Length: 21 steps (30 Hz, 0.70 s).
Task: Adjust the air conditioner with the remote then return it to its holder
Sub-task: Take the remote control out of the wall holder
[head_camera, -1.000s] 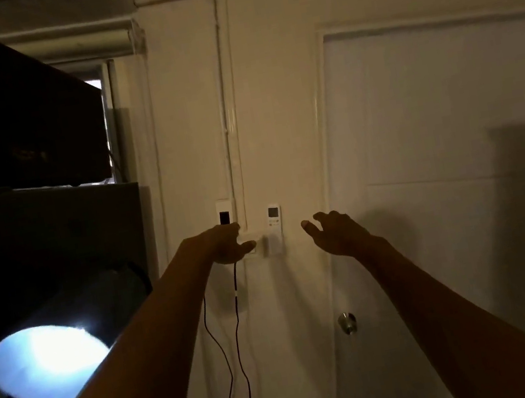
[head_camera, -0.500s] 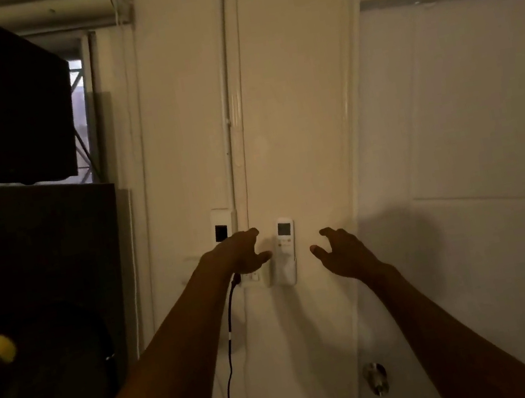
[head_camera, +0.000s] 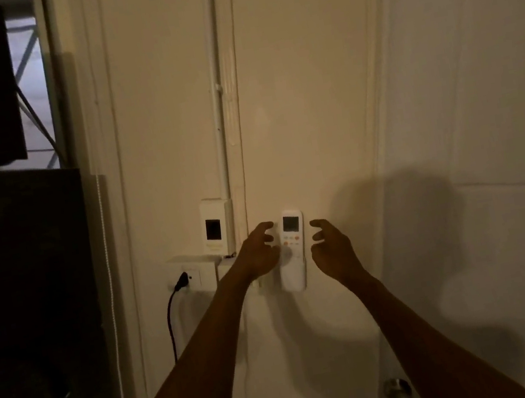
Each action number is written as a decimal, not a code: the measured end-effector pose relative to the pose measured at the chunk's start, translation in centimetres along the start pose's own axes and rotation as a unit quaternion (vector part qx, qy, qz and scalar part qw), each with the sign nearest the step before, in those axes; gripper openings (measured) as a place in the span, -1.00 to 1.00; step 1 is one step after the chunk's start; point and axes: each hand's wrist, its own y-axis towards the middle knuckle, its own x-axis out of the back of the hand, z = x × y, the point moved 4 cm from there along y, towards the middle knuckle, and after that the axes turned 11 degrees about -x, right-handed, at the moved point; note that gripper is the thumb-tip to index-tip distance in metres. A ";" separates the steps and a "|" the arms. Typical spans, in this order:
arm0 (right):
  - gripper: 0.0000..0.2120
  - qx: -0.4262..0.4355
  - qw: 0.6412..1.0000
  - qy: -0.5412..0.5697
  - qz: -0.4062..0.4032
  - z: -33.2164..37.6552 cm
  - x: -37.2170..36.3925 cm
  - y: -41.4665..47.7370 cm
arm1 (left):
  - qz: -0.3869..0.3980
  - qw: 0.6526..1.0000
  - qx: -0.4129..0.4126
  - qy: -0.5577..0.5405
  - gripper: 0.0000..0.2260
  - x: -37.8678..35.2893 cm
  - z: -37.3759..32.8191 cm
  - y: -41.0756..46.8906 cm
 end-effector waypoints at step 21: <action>-0.62 0.060 0.987 0.121 -0.087 -1.4 -4.2 1.6 | -0.140 0.975 -0.144 -0.092 -0.54 -2.5 3.0 2.3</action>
